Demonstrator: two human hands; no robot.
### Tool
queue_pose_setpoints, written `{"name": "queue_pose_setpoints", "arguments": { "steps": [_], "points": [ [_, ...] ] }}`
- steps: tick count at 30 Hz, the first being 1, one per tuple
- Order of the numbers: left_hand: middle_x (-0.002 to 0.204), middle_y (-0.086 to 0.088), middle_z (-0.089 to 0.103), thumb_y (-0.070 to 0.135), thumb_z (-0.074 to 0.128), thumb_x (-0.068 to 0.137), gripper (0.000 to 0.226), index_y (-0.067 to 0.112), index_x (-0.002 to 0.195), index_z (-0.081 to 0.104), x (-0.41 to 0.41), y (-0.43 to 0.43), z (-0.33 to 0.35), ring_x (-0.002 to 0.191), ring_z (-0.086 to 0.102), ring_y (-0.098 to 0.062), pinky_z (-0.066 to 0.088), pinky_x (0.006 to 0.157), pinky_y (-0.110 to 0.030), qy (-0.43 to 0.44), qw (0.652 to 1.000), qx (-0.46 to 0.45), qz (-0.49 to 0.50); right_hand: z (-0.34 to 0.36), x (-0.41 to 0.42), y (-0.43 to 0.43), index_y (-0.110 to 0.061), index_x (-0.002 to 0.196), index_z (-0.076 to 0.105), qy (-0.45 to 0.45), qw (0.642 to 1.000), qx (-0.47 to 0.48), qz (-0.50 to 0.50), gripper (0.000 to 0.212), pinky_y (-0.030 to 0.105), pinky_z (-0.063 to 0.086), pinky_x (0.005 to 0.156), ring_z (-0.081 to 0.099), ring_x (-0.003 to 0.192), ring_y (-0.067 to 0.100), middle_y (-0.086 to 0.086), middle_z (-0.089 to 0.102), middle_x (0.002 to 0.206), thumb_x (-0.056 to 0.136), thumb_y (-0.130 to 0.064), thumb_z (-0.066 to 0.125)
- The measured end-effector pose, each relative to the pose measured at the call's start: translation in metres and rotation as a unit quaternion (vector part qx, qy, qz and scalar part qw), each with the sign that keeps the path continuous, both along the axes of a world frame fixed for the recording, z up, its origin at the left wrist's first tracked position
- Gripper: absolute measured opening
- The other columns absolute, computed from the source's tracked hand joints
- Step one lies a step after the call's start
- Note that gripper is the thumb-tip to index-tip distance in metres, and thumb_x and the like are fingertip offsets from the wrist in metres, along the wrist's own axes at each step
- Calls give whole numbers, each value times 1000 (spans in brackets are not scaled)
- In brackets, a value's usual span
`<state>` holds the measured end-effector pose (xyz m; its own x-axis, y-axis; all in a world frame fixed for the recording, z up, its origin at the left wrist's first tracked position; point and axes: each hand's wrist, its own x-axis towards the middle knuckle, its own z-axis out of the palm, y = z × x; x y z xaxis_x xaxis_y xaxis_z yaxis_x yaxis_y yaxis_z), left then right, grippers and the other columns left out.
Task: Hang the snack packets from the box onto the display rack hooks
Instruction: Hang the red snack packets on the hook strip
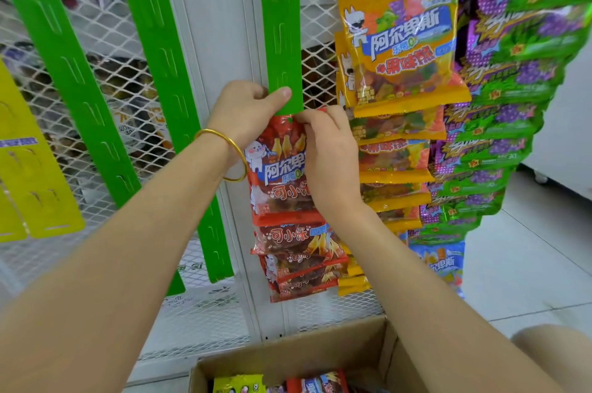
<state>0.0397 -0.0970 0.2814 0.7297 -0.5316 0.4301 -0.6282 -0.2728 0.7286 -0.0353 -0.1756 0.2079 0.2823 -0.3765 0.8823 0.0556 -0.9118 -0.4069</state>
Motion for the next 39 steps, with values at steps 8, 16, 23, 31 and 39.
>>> {"name": "queue_pose_setpoints", "arguments": {
  "steps": [8,16,23,31,39],
  "points": [
    [69,4,57,33,51,93,26,13,77,57,-5,8,-23,64,53,-5,42,57,-19,-13,999,-5,-31,-16,-8,-4,-5,103,61,42,999,16,25,20,34,48,70,56,85,21,9,56,100,92,-5,45],
    [120,-2,55,15,57,88,37,12,124,51,-15,28,-55,113,48,-14,37,100,-22,-176,982,-59,43,-24,-33,11,3,113,58,-1,999,47,3,25,4,36,86,46,100,0,4,52,113,90,2,51],
    [111,6,51,16,50,84,29,11,111,58,-67,71,-158,108,44,-11,29,95,-16,-228,972,-61,-5,-123,-88,23,-3,105,62,35,998,36,-24,23,16,44,77,49,101,12,10,54,110,87,1,48],
    [104,10,52,14,49,88,24,19,108,60,-49,89,-261,97,48,-9,40,82,-26,-32,983,157,-88,-320,-101,6,-10,114,59,552,792,244,89,24,34,46,85,58,103,25,9,57,114,90,-11,55],
    [101,6,49,7,53,88,21,14,106,61,-35,96,-292,93,50,-10,37,80,-24,32,970,226,-79,-406,-90,59,6,115,53,641,593,481,77,41,35,51,82,59,101,34,21,60,113,91,-27,60]
  ]
}}
